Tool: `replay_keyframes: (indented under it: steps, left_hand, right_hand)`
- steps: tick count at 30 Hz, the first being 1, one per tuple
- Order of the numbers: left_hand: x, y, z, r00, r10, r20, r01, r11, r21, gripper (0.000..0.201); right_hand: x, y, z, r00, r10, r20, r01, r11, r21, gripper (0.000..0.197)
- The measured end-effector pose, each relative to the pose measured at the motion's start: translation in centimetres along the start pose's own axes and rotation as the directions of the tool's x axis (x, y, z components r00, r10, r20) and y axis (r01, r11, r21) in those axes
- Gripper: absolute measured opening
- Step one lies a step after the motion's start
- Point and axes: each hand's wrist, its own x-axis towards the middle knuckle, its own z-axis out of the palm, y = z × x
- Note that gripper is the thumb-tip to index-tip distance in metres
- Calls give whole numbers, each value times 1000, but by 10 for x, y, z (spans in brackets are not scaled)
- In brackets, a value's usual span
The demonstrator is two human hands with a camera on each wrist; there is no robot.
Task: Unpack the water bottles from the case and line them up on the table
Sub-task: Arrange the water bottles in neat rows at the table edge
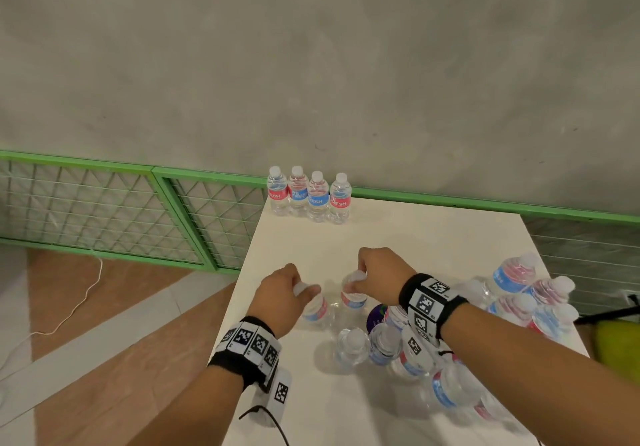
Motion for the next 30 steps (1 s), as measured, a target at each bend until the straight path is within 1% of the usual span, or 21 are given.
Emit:
replay_keyframes:
  steps: [2, 4, 6, 7, 9, 10, 13, 15, 17, 19, 21, 22, 24, 27, 28, 30]
  left_hand:
    - [3, 0, 1, 998, -46, -38, 47, 999, 5, 43]
    - [7, 1, 3, 998, -32, -54, 33, 999, 13, 43]
    - [10, 1, 5, 998, 39, -47, -38, 999, 31, 37]
    - [11, 1, 6, 996, 90, -28, -89, 995, 34, 31]
    - [12, 3, 7, 983, 178, 33, -179, 983, 43, 17]
    - [12, 3, 6, 974, 214, 72, -217, 975, 40, 16]
    - [12, 5, 4, 944, 286, 164, -283, 958, -39, 42]
    - [13, 7, 4, 943, 288, 165, -284, 958, -46, 49]
    - [15, 7, 3, 953, 267, 141, -266, 964, -26, 48]
    - [17, 9, 3, 962, 247, 115, -248, 969, -3, 38]
    - [18, 11, 2, 976, 201, 86, -203, 979, 20, 24]
    - [19, 11, 2, 982, 175, 70, -178, 983, 33, 21]
    - [20, 12, 3, 988, 149, 48, -152, 987, 51, 23]
    - [21, 11, 4, 983, 170, 63, -174, 983, 57, 27]
    - [21, 10, 4, 981, 179, 69, -183, 982, 46, 31]
    - [21, 8, 4, 982, 177, 71, -178, 984, 12, 36]
  right_hand:
    - [2, -2, -1, 1000, 21, 10, -21, 999, -30, 51]
    - [3, -2, -2, 999, 35, 20, -35, 999, -41, 52]
    - [4, -2, -4, 999, 34, 30, -33, 999, -32, 49]
    - [3, -1, -5, 999, 21, 35, -20, 1000, -21, 47]
    - [1, -1, -7, 998, -34, 53, 35, 999, -17, 42]
    - [0, -1, -8, 996, -62, 63, 64, 998, -29, 39]
    - [-2, -1, -10, 994, -83, 78, 87, 995, -47, 32]
    - [-2, -1, -11, 995, -75, 64, 78, 996, -40, 32]
    - [-1, 0, -12, 997, -56, 55, 60, 996, -64, 33]
    - [1, 1, -12, 999, -26, 40, 29, 997, -76, 32]
    - [3, 1, -11, 1000, 5, 25, -3, 999, -54, 29]
    - [4, 1, -10, 1000, 17, 14, -17, 999, -48, 30]
    - [6, 1, -8, 999, 35, 3, -34, 997, -73, 37]
    - [5, 1, -6, 999, 53, -1, -53, 991, -120, 50]
    - [3, 2, -7, 999, 50, 5, -50, 993, -107, 51]
    - [-1, 4, -10, 999, 0, 33, 2, 999, -42, 51]
